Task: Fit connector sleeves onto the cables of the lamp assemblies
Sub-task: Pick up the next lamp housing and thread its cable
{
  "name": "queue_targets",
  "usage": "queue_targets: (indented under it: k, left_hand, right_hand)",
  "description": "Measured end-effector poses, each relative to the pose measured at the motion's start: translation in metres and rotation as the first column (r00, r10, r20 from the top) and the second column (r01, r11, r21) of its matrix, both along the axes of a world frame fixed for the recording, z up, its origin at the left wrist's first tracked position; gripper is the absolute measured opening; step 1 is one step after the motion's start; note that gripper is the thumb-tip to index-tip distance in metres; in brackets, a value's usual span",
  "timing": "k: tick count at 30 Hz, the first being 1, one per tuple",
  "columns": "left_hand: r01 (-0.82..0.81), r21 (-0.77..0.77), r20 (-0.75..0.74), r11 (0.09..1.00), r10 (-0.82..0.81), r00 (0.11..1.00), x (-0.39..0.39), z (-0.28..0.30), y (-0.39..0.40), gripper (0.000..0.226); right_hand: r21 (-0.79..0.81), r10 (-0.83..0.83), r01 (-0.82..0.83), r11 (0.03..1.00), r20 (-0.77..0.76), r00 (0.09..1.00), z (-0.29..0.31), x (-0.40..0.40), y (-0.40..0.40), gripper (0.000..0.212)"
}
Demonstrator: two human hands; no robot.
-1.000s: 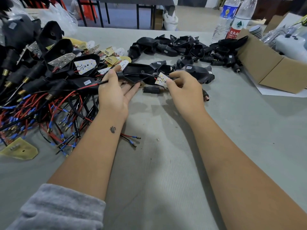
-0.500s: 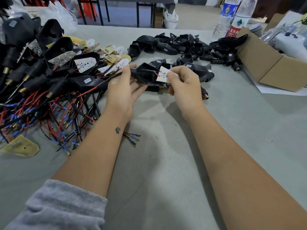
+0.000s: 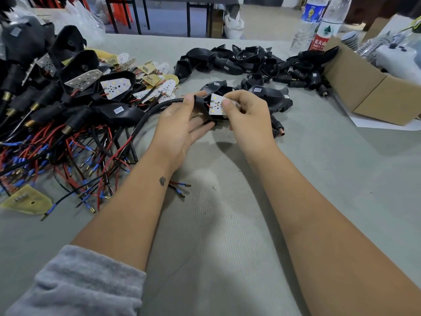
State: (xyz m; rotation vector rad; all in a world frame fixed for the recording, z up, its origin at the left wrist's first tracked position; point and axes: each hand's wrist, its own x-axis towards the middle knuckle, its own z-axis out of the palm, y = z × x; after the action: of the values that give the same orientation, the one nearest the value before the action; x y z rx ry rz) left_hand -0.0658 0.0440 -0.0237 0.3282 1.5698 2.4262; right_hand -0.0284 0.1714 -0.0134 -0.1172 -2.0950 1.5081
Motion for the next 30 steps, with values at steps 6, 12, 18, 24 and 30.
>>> queue_targets:
  k: [6,12,18,24,30]
  left_hand:
    - [-0.03,0.009,0.017,1.0,0.03,0.999,-0.002,-0.001,-0.001,0.033]
    - [-0.035,0.048,-0.006,0.998,0.036,0.999,-0.001,0.002,-0.001,0.039]
    - [-0.004,-0.002,-0.078,1.0,0.004,0.997,0.005,0.003,0.001,0.014]
    - [-0.039,-0.078,-0.113,0.996,0.031,0.993,0.005,0.001,0.002,0.024]
    - [-0.031,-0.135,-0.113,0.99,0.015,0.993,0.004,0.0,0.002,0.041]
  right_hand:
    - [0.108,-0.068,0.066,0.992,0.01,0.998,-0.001,-0.001,-0.007,0.011]
    - [0.097,-0.208,0.2,0.975,0.08,0.975,-0.001,-0.002,-0.011,0.029]
    - [-0.245,0.059,-0.009,0.97,0.197,0.979,0.001,0.002,-0.01,0.005]
    - [-0.258,0.097,-0.054,0.965,0.158,0.983,0.0,0.003,-0.005,0.01]
    - [-0.114,0.069,-0.051,0.992,0.154,0.986,-0.004,0.001,-0.005,0.022]
